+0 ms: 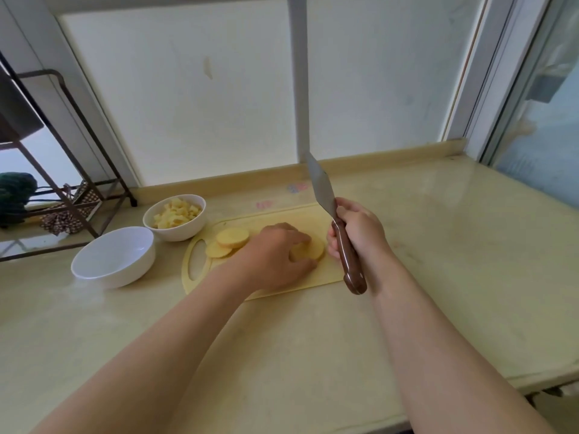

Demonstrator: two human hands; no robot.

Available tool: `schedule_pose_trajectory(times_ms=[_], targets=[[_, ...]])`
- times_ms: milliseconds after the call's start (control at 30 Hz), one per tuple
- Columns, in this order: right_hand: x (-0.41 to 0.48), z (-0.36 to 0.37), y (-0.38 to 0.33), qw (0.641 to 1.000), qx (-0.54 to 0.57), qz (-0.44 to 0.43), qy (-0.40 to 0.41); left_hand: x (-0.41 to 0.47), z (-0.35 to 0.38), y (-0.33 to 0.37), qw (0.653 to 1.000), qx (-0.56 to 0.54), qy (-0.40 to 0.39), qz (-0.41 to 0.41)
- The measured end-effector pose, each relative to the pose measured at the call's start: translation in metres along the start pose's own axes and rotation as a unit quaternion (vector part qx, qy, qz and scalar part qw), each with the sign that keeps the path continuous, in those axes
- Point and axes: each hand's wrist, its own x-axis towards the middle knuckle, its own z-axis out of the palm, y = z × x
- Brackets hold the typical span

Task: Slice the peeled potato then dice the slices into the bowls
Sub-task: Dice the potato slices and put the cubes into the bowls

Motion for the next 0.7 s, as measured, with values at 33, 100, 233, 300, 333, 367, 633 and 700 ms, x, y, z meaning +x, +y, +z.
schedule_pose_trajectory(times_ms=[33,100,233,300,333,367,633,700], targets=[[0.000,0.000,0.000,1.000,-0.005,-0.003,0.000,0.001,0.004,-0.001,1.000,0.003,0.011,-0.002],[0.000,0.001,0.001,1.000,-0.011,-0.004,0.004,0.000,0.009,0.000,1.000,0.004,0.031,0.001],[0.001,0.001,0.000,1.000,0.011,0.008,0.001,-0.002,0.013,-0.006,0.994,0.004,0.061,0.094],[-0.001,0.001,-0.003,1.000,0.005,0.013,-0.012,-0.001,0.013,-0.013,0.988,-0.003,0.068,0.140],[-0.004,0.000,-0.004,1.000,-0.017,0.011,-0.020,-0.001,0.014,-0.016,0.986,-0.012,0.074,0.151],[-0.006,-0.001,-0.007,0.998,-0.052,0.005,-0.029,0.000,0.014,-0.018,0.984,-0.024,0.078,0.157],[-0.027,-0.014,-0.057,0.892,-0.448,-0.062,-0.019,0.001,0.019,-0.023,0.978,-0.062,0.077,0.182],[-0.033,-0.011,-0.063,0.831,-0.552,-0.070,-0.019,0.000,0.018,-0.022,0.979,-0.076,0.070,0.177]])
